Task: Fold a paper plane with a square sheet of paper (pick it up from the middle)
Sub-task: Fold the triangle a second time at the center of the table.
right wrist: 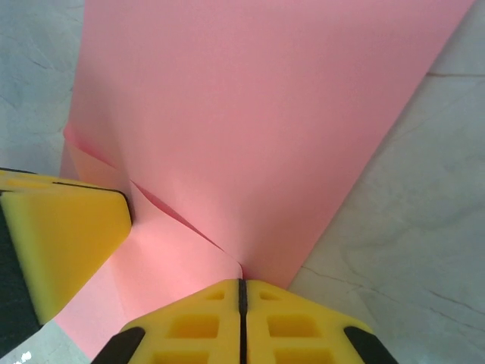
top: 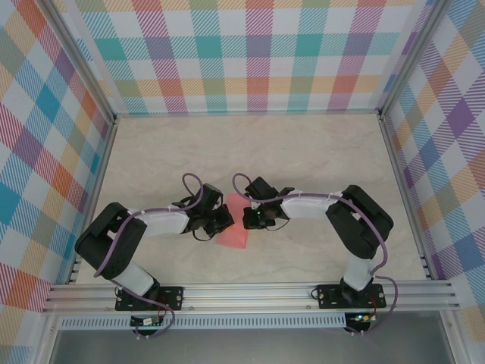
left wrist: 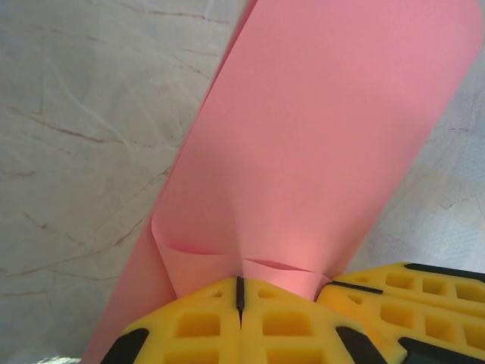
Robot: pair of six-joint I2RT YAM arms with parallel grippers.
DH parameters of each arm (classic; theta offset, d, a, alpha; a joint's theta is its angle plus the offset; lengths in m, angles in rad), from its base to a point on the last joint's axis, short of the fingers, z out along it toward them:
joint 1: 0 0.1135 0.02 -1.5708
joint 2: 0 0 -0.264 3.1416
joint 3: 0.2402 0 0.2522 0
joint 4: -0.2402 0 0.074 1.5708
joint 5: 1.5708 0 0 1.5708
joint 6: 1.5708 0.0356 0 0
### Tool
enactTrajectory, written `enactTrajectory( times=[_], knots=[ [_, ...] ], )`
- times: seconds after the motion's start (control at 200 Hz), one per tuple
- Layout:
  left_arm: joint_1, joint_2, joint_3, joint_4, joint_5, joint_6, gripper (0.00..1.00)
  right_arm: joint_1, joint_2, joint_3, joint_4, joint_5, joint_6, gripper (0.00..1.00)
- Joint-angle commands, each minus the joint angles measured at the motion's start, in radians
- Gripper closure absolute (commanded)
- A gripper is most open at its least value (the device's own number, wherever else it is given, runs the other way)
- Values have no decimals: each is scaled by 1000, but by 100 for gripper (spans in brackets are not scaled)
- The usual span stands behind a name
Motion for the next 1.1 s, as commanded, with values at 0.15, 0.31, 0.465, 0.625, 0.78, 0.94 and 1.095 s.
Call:
enactTrajectory(
  times=[0.15,0.31,0.465,0.625,0.78,0.94,1.095],
  knots=[
    [6,24,-25,-57,-15,37,100,-6,16,-3,-45,69,23,93],
    [6,21,-28,-53,-6,50,100,-6,-7,-12,-38,73,17,93],
    [7,25,-23,-60,-9,57,100,-6,-16,0,-60,61,27,82],
    [7,39,-26,-53,-4,58,100,-6,-129,-16,-99,108,69,74],
    [5,38,-29,-46,-1,58,100,-2,-233,-85,-34,60,140,66],
    [5,28,-34,-47,-2,57,100,42,-246,-132,130,-98,209,83],
    [5,15,-37,-55,-9,59,100,95,-186,-117,176,-132,255,90]
  ],
)
